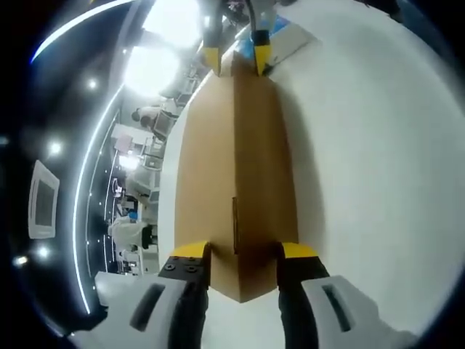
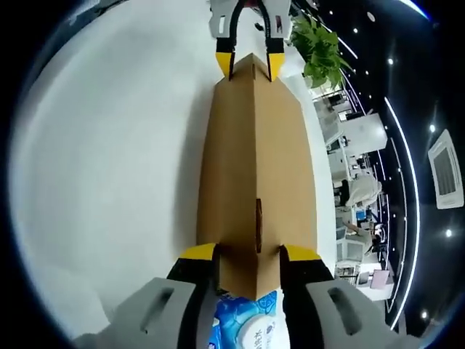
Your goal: Operate the shoe box by opening the lid, removing the specified soft item, and placing it in the target area until the item is outside and the box remains undamaged.
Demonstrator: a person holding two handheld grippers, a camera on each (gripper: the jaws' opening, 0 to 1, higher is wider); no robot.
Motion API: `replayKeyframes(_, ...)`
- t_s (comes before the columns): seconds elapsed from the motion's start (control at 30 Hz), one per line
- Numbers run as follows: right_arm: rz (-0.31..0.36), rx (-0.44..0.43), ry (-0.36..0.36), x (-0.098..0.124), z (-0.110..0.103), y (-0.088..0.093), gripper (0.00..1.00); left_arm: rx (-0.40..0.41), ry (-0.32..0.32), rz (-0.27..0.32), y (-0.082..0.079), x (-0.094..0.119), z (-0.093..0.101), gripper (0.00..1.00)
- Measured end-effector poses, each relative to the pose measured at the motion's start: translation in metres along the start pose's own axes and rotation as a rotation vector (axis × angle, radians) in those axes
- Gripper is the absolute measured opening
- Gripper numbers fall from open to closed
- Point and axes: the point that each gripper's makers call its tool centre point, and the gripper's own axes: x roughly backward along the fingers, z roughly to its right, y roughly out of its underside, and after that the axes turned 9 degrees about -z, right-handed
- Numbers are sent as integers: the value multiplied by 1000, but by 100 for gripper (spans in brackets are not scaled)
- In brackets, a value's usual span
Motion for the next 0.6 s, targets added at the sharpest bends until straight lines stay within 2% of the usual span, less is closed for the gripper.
replayKeyframes(0.3, 31, 16, 0, 13, -10, 4, 32, 16, -3, -15, -9, 14, 13, 36)
replayKeyframes(0.6, 31, 20, -3, 20, -16, 6, 32, 24, -4, -12, -14, 21, 20, 35)
